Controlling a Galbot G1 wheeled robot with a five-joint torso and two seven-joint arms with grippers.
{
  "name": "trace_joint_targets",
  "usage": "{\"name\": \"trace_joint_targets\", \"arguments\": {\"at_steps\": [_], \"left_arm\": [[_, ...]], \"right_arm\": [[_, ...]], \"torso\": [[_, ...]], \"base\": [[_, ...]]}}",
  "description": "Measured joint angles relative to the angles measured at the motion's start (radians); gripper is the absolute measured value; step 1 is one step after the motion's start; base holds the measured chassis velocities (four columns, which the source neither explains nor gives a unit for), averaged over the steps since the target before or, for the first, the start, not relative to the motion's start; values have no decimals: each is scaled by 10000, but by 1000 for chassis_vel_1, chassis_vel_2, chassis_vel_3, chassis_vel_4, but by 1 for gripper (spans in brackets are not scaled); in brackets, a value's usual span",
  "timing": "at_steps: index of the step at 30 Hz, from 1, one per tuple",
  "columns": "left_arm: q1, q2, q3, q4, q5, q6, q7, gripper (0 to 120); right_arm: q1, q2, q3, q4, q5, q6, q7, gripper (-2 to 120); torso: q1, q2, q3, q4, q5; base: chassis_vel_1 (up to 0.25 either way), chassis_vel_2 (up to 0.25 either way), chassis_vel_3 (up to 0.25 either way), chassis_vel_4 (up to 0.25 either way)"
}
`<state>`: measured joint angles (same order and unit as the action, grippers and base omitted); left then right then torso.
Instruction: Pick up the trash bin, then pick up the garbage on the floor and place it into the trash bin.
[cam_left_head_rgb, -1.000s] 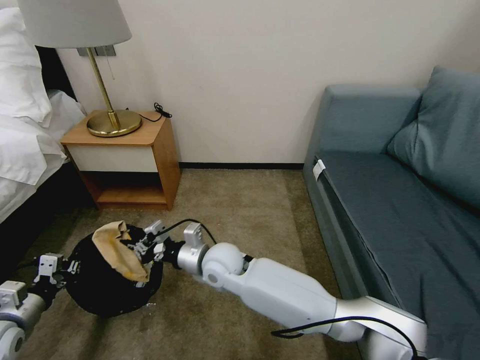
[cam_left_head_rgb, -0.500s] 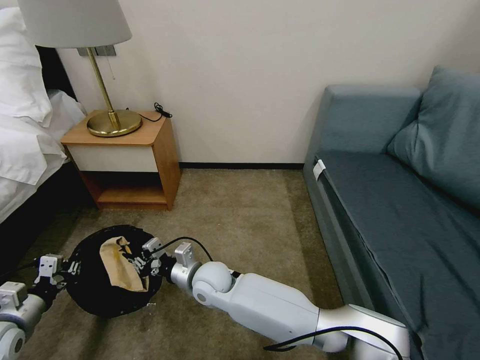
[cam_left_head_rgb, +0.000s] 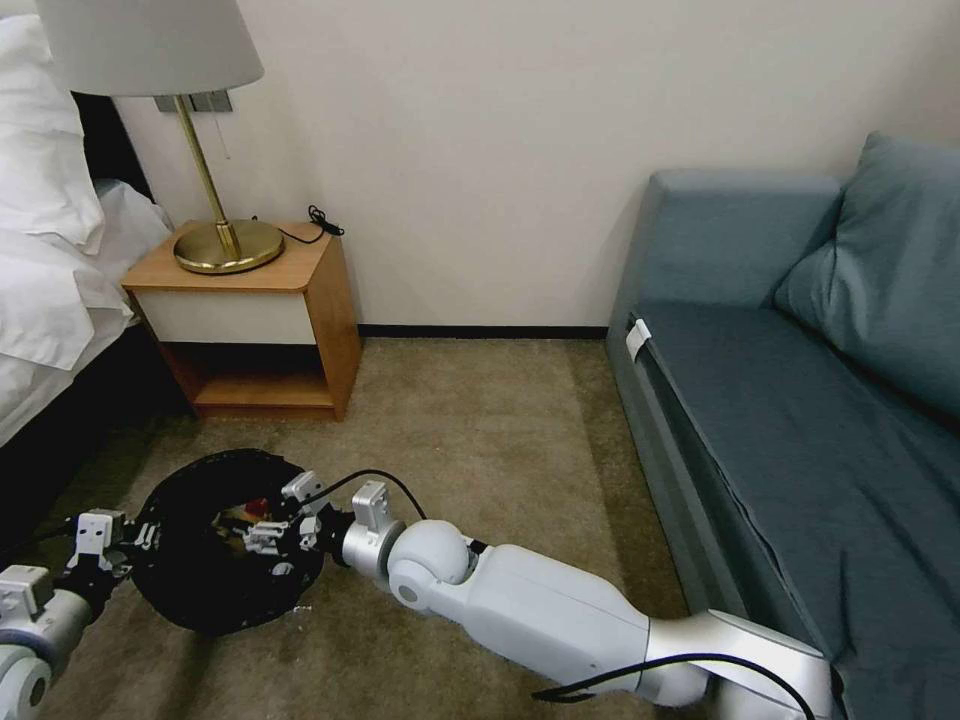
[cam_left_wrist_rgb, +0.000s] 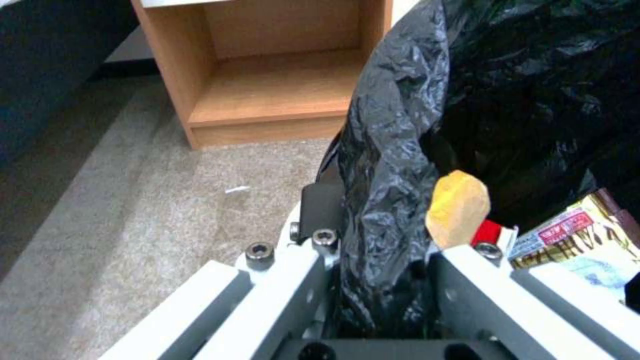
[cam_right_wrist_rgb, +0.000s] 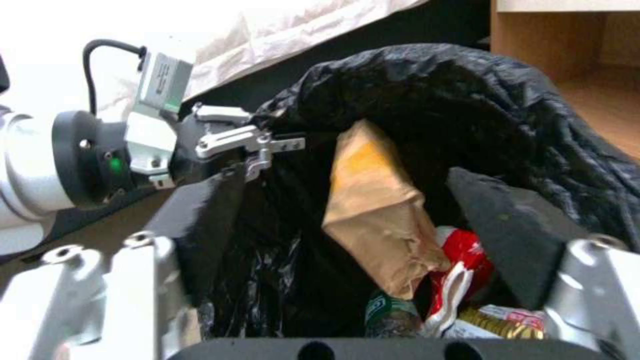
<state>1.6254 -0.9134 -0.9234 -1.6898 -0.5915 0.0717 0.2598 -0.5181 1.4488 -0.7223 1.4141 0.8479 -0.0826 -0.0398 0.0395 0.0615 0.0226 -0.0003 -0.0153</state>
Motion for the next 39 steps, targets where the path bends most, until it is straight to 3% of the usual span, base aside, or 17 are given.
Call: {"name": "trace_joint_targets", "arguments": {"at_steps": [2, 3, 4, 5, 7, 11, 13, 17, 19, 20, 22, 24, 25, 29, 35, 37, 39], "left_arm": [[22, -8, -35, -109, -514, 186, -273, 1], [22, -8, -35, -109, -514, 186, -273, 1], [78, -18, -45, -285, -1274, 498, -542, 1], [78, -18, -45, -285, -1274, 498, -542, 1], [1, -154, -43, -397, -2114, 786, -1034, 1], [-130, -263, -8, -377, -2589, 922, -1526, 1], [-241, -405, 69, -443, -3288, 1227, -2291, 1], [-360, -523, 83, -450, -3709, 1377, -2932, 1], [-509, -621, 73, -508, -4280, 1625, -3807, 1], [-509, -621, 73, -508, -4280, 1625, -3807, 1], [-652, -671, 24, -632, -4708, 1837, -4639, 1], [-682, -681, 21, -663, -4826, 1889, -4813, 1], [-759, -715, 21, -758, -5151, 2051, -5274, 1], [-914, -795, 98, -1002, -5758, 2324, -5925, 1], [-1042, -926, 273, -1167, -6204, 2546, -6387, 1], [-1042, -1003, 390, -1411, -6793, 3085, -6961, 1], [-1047, -1030, 441, -1423, -6828, 3204, -7136, 1]], "right_arm": [[42, 5, 325, 31, -10, -3, 308, 95], [42, 5, 325, 31, -10, -3, 308, 95], [92, 8, 669, 31, -25, -8, 476, 98], [92, 8, 669, 31, -25, -8, 476, 98], [88, 1, 1585, 59, 2, -35, 618, 99], [46, -95, 2423, 254, 161, -168, 679, 100], [10, -390, 3220, 674, 399, -375, 727, 100], [-61, -732, 3723, 988, 553, -474, 739, 100], [-339, -1200, 4158, 1379, 622, -519, 736, 100], [-339, -1200, 4158, 1379, 622, -519, 736, 100], [-738, -1597, 4495, 1712, 621, -546, 694, 100], [-839, -1688, 4578, 1798, 615, -555, 673, 100], [-1153, -1969, 4817, 2022, 575, -589, 610, 100], [-1862, -2554, 5288, 2422, 414, -605, 410, 100], [-2392, -2947, 5540, 2731, 352, -609, 320, 100], [-2886, -3198, 5697, 3034, 404, -703, 303, 100], [-3130, -3280, 5771, 3096, 366, -711, 274, 100]], "torso": [[0, 0, 0, -1, 0], [0, 0, 0, -1, 0], [0, 0, 0, 0, 2], [0, 0, 0, 0, 2], [0, 0, 0, -1, 1], [0, 0, 0, -1, 3], [0, 0, 0, 0, 1], [0, 0, 0, -4, 1], [0, 0, 0, -1, 1], [0, 0, 0, -1, 1], [0, 0, 0, -1, 5], [0, 0, 0, 0, 6], [0, 0, 0, 0, 2], [0, 1, 0, 0, 3], [0, 0, 0, -3, 3], [0, 0, -1, 1, 1], [0, 0, -1, -3, 0]], "base": [[0, 0, 0, 0], [0, 0, 0, 0], [0, 0, 0, 0], [0, 0, 0, 0], [0, 0, 0, 0], [0, 0, 0, 0], [0, 0, 0, 0], [0, 0, 0, 0], [0, 0, 0, 0], [0, 0, 0, 0], [0, 0, 0, 0], [0, 0, 0, 0], [0, 0, 0, 0], [0, 0, 0, 0], [0, 0, 0, 0], [0, 0, 0, 0], [0, 0, 0, 0]]}}
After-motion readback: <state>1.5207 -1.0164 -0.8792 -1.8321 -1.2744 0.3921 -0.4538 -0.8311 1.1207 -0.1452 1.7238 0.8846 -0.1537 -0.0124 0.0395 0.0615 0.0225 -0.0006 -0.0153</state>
